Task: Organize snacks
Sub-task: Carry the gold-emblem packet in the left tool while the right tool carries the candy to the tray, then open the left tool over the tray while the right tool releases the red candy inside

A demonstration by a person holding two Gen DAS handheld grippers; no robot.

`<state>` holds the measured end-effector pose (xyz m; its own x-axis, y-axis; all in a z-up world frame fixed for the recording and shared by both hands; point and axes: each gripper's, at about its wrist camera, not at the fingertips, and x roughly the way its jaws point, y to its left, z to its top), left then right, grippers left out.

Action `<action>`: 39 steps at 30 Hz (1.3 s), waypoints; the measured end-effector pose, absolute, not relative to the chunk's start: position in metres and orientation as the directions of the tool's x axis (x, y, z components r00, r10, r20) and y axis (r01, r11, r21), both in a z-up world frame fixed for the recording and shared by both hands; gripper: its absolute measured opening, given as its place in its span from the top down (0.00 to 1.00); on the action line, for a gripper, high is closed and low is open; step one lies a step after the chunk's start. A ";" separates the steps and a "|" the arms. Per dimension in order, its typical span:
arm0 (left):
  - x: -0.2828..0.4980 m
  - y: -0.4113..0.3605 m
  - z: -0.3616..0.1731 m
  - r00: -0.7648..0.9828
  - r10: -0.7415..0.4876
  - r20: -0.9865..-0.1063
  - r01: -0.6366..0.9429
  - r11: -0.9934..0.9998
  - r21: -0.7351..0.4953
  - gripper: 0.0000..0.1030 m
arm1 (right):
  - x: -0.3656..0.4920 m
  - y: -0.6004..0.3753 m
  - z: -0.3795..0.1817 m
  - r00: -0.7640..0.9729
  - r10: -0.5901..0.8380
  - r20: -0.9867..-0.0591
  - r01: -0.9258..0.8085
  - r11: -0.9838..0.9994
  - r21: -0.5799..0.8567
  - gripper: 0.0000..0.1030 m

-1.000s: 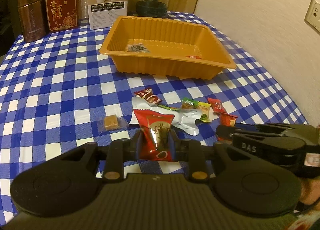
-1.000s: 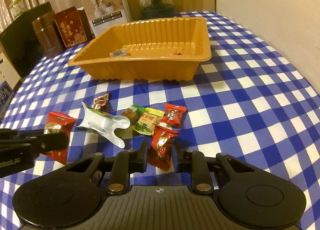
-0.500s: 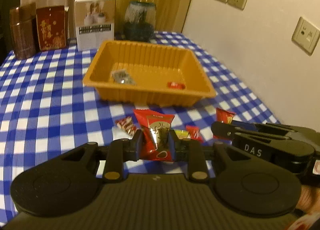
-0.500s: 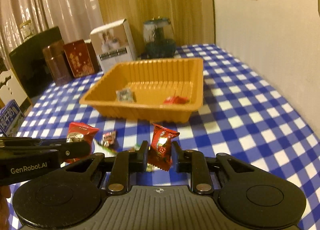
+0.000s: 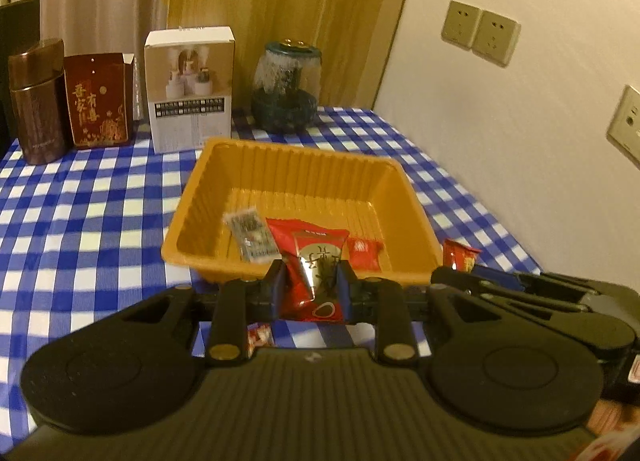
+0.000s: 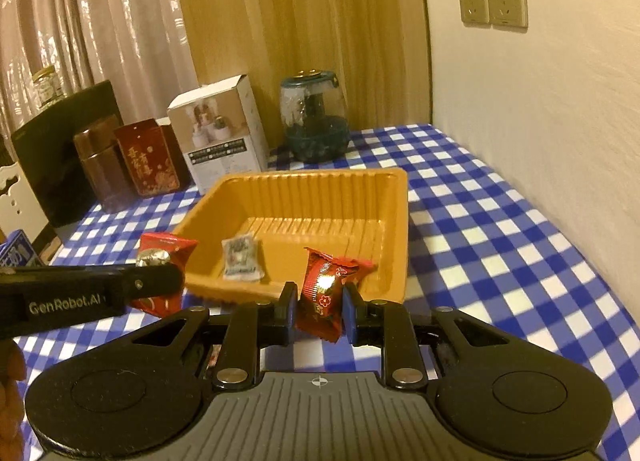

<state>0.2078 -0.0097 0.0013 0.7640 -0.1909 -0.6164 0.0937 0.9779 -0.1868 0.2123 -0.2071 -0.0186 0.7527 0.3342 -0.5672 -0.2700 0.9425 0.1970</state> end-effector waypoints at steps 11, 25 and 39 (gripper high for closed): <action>0.253 -0.008 0.002 0.777 -0.178 -0.604 0.093 0.981 -0.170 0.76 | 0.259 -0.203 -0.022 0.760 0.330 -0.560 -0.263 0.944 0.200 0.77; 0.300 -0.009 -0.015 0.776 -0.174 -0.606 0.093 0.982 -0.163 0.76 | 0.305 -0.193 -0.039 0.749 0.334 -0.572 -0.266 0.943 0.201 0.77; 0.320 -0.009 -0.040 0.754 -0.188 -0.629 0.089 0.978 -0.187 0.76 | 0.320 -0.195 -0.050 0.736 0.331 -0.590 -0.256 0.944 0.210 0.77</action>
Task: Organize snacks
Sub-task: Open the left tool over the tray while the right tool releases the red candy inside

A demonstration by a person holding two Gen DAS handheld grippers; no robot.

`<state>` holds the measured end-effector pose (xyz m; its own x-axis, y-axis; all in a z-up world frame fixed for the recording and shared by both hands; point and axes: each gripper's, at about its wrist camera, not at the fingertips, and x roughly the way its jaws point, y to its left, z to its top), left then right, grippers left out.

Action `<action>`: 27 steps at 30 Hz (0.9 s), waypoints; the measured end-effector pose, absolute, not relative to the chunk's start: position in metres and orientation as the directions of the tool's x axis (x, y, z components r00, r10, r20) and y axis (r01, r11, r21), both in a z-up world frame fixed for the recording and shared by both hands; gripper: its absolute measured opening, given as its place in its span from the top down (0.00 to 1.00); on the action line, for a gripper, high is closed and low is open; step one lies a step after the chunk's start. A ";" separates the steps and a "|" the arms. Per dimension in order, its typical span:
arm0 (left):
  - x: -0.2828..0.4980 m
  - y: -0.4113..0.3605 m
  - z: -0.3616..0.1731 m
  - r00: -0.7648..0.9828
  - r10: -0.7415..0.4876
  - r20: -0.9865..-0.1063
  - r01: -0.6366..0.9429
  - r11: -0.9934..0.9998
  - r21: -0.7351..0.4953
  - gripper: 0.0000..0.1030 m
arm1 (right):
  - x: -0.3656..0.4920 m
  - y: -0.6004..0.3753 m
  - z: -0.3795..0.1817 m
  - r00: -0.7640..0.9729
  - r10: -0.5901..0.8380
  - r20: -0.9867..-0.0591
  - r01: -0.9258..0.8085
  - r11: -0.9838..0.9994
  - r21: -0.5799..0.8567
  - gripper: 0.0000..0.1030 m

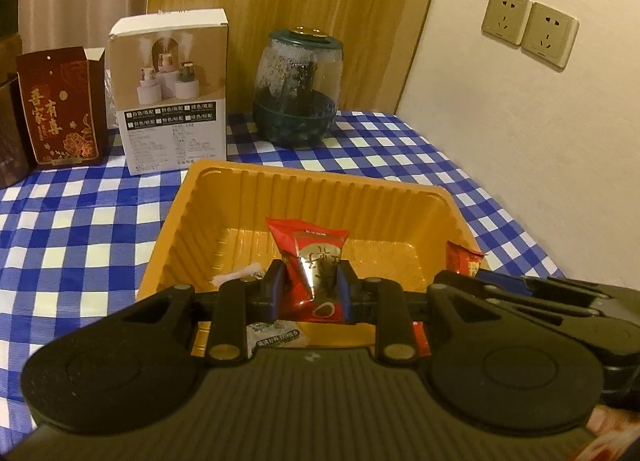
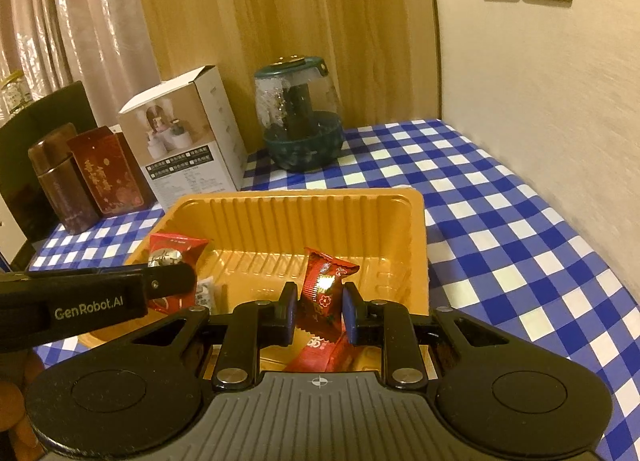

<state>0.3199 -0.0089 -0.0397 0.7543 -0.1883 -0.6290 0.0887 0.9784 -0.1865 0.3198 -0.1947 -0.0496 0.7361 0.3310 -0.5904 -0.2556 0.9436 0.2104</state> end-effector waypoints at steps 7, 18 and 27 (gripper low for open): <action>0.319 0.002 -0.046 0.745 -0.156 -0.648 0.052 0.983 -0.177 0.55 | 0.321 -0.199 -0.053 0.732 0.327 -0.598 -0.245 0.945 0.218 0.77; 0.315 0.011 -0.041 0.747 -0.120 -0.654 0.024 0.988 -0.153 0.55 | 0.320 -0.196 -0.050 0.735 0.349 -0.581 -0.257 0.937 0.238 0.77; 0.314 0.008 -0.040 0.747 -0.121 -0.654 0.032 0.989 -0.147 0.55 | 0.319 -0.193 -0.048 0.735 0.353 -0.579 -0.260 0.935 0.240 0.77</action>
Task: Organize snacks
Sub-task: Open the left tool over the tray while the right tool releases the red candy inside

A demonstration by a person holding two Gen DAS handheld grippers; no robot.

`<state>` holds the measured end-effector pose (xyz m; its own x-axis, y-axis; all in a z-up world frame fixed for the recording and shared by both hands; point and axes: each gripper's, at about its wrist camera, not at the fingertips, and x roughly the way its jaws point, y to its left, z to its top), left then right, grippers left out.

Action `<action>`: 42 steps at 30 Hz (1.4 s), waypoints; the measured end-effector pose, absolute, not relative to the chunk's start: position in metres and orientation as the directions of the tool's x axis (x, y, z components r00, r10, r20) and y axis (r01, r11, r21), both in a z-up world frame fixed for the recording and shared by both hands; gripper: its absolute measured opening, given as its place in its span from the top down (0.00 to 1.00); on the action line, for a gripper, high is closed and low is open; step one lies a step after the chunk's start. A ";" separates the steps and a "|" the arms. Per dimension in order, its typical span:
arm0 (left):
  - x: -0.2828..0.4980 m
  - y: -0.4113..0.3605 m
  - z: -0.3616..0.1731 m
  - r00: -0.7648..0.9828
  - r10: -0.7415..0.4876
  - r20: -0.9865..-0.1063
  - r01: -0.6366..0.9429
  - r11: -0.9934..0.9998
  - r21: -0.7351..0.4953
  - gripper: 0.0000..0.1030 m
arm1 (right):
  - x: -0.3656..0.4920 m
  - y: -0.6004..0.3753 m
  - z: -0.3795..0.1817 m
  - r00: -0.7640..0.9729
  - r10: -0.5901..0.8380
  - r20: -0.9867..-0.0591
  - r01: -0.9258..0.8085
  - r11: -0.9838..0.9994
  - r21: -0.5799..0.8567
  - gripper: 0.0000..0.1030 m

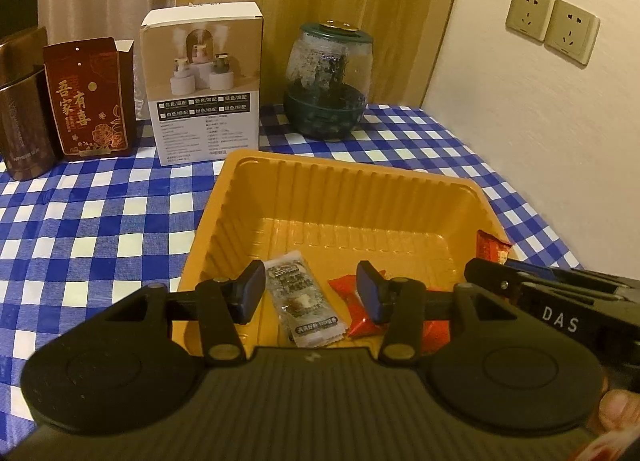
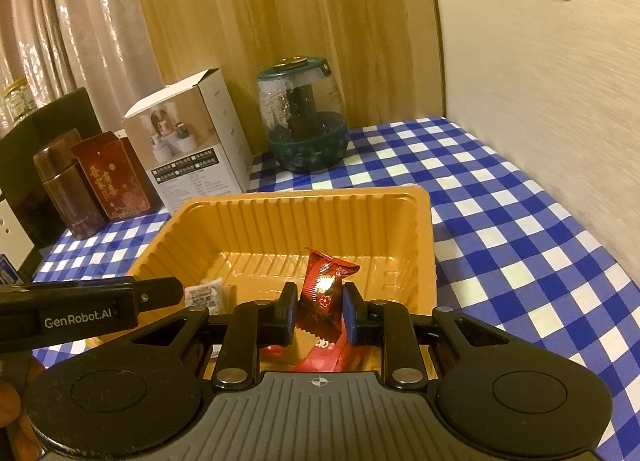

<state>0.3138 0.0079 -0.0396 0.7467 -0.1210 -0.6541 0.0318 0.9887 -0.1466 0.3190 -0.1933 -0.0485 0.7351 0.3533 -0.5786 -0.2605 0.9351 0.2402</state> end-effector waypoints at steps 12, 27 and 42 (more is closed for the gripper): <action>0.314 0.008 -0.039 0.744 -0.122 -0.657 0.034 0.989 -0.145 0.55 | 0.323 -0.195 -0.056 0.723 0.383 -0.575 -0.259 0.922 0.288 0.51; 0.313 0.009 -0.040 0.741 -0.119 -0.660 0.032 0.989 -0.142 0.55 | 0.323 -0.199 -0.052 0.735 0.369 -0.569 -0.242 0.927 0.288 0.51; 0.290 0.006 -0.025 0.765 -0.110 -0.635 0.034 0.991 -0.131 0.55 | 0.307 -0.211 -0.038 0.763 0.356 -0.540 -0.225 0.929 0.295 0.51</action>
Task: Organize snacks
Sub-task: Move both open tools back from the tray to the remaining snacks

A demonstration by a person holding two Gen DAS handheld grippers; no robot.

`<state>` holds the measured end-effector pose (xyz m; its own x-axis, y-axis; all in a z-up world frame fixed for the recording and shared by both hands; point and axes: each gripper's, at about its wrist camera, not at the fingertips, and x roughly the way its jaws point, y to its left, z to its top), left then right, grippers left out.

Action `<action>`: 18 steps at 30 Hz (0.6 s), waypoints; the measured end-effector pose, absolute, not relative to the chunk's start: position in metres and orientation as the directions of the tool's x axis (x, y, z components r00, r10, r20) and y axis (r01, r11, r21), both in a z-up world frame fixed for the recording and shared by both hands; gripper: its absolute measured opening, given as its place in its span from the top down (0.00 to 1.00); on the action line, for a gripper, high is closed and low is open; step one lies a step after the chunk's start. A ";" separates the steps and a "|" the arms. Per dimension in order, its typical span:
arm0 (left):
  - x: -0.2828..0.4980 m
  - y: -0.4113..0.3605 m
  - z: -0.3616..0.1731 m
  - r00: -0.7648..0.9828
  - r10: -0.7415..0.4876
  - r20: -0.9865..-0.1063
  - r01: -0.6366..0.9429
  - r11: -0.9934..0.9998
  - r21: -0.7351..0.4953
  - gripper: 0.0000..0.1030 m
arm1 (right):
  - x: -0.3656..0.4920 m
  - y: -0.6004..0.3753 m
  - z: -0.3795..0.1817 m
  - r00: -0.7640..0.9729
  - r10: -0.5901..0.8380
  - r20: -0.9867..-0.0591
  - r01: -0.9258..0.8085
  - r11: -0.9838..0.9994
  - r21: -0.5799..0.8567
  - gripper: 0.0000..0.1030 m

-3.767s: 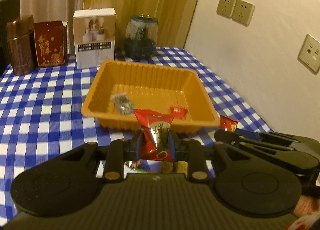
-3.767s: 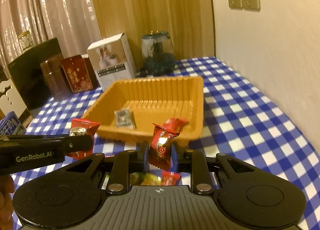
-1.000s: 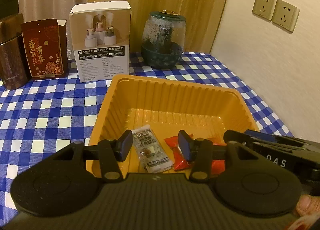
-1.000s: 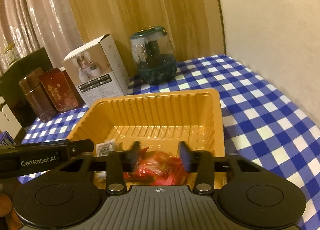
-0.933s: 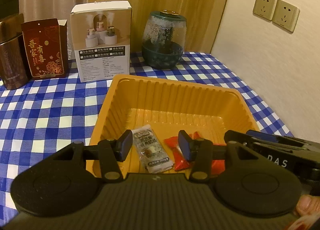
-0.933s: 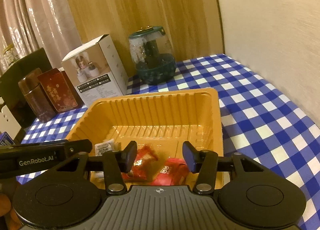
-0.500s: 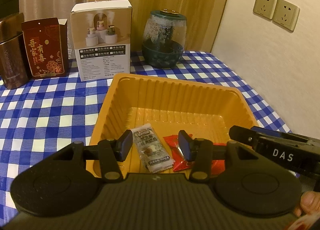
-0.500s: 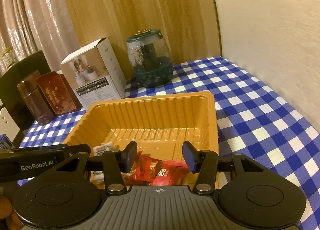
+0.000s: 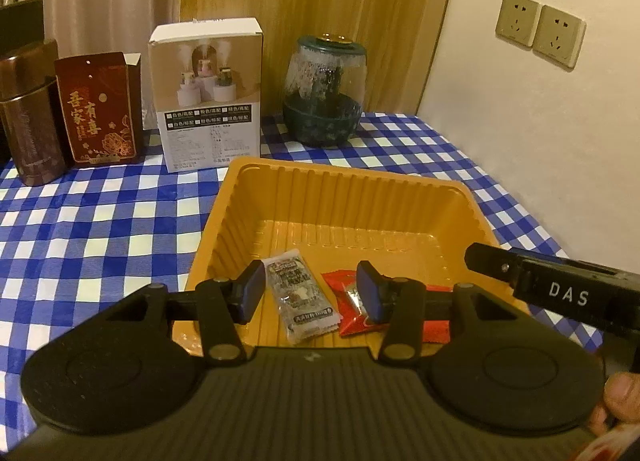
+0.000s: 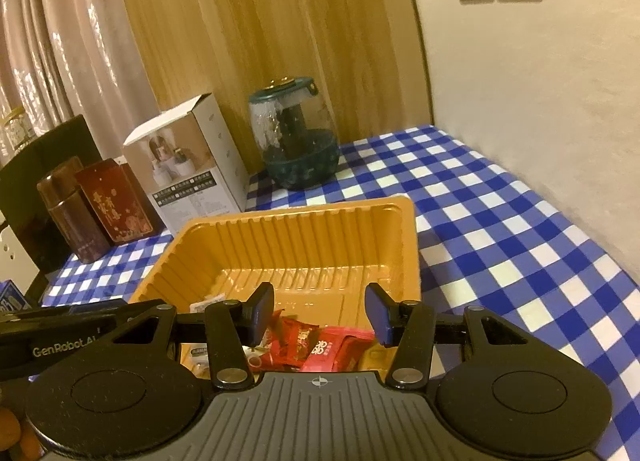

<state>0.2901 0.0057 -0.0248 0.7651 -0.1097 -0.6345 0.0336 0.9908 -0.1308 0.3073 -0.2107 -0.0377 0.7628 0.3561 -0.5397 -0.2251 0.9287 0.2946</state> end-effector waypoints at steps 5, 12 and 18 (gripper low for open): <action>0.273 0.005 -0.019 0.773 -0.107 -0.626 0.032 0.991 -0.130 0.55 | 0.293 -0.216 -0.032 0.775 0.344 -0.530 -0.220 0.933 0.284 0.51; 0.243 0.002 -0.020 0.763 -0.104 -0.639 0.038 0.992 -0.117 0.55 | 0.262 -0.222 -0.034 0.761 0.353 -0.544 -0.236 0.932 0.275 0.51; 0.214 0.007 -0.025 0.742 -0.102 -0.663 0.023 0.992 -0.127 0.55 | 0.235 -0.225 -0.038 0.750 0.354 -0.558 -0.245 0.933 0.262 0.51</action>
